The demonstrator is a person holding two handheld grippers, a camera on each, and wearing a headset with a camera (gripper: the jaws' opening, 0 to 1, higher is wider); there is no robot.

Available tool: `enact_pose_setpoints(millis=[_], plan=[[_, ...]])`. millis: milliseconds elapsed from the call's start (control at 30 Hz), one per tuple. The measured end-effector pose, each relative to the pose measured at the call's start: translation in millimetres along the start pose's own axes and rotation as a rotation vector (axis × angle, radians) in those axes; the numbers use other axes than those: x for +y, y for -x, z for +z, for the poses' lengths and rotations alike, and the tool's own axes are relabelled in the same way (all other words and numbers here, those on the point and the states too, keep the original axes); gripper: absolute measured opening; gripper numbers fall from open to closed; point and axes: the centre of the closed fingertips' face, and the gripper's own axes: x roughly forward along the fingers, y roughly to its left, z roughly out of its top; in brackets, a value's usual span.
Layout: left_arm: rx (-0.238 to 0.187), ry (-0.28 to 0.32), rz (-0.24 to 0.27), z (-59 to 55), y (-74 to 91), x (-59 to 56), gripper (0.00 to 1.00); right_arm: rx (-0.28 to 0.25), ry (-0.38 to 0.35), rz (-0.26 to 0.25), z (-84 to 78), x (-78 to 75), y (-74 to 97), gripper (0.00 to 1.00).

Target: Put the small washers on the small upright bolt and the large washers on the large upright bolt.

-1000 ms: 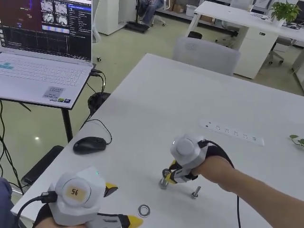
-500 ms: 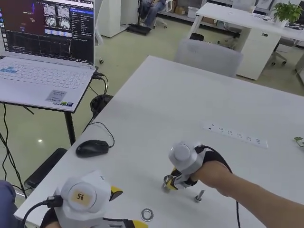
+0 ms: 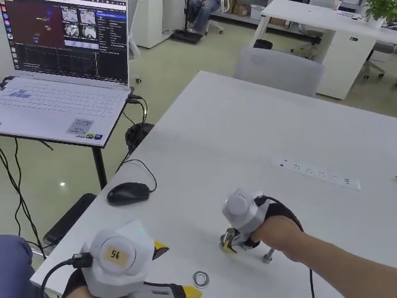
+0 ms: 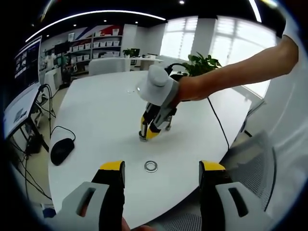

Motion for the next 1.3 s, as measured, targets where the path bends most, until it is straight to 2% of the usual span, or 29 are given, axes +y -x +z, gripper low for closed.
enact_pose_setpoints(millis=[233,367,600,733,833,967,1300], plan=[[0.007,-0.003,0.001,0.0,0.2,-0.1,0.62,0.0,0.002,-0.007,-2.7,1.4,-1.5,0.24],[0.009,-0.002,0.004,0.0,-0.5,0.8,0.62,-0.022,-0.012,-0.009,-3.6,0.7,3.3,0.24],[0.006,-0.008,0.013,2.1,-0.3,0.1,0.62,-0.061,-0.049,-0.039,-9.9,-3.8,20.0,0.27],[-0.001,-0.006,0.017,3.0,1.0,0.0,0.62,-0.125,-0.05,-0.068,-5.6,-0.5,36.5,0.3],[0.004,-0.006,0.014,0.2,1.9,-0.7,0.62,-0.17,-0.063,-0.078,-3.5,5.8,45.6,0.3],[0.014,-0.011,0.005,-2.1,2.0,-2.3,0.62,-0.197,-0.067,-0.083,-6.4,21.2,51.9,0.29],[0.014,-0.019,0.001,-0.1,0.6,-2.5,0.62,-0.241,-0.141,-0.036,-16.2,57.0,44.2,0.31]])
